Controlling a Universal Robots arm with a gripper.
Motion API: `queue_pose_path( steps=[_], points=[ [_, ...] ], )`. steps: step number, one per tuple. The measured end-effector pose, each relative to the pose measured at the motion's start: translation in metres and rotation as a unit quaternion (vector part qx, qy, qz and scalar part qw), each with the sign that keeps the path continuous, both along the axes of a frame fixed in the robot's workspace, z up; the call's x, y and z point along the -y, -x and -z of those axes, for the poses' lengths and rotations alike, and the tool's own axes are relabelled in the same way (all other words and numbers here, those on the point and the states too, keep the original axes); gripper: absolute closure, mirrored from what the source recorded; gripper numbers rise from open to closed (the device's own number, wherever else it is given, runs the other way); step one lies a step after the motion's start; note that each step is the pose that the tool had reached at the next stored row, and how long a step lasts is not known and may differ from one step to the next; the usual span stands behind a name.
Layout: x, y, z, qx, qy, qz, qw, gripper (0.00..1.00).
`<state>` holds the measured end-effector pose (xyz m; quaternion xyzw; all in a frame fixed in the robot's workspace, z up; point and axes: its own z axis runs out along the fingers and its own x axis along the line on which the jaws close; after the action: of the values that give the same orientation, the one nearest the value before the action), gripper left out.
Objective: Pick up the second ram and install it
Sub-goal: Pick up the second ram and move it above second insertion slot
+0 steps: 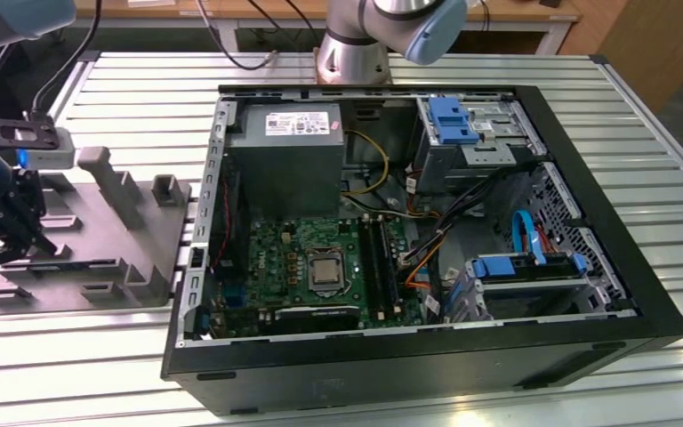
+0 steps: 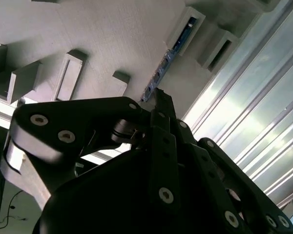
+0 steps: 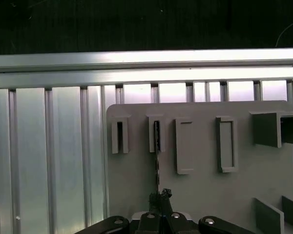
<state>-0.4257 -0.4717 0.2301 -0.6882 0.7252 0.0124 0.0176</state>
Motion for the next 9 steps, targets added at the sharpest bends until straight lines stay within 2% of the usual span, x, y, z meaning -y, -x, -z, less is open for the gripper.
queue_pose_path(
  steps=[4,9],
  points=[
    [-0.0003,0.0037,0.0023,0.0004,0.0000,0.000,1.0000,0.90],
    [-0.0005,0.0046,0.0090,0.0006,0.0000,0.000,1.0000,0.90]
  ],
)
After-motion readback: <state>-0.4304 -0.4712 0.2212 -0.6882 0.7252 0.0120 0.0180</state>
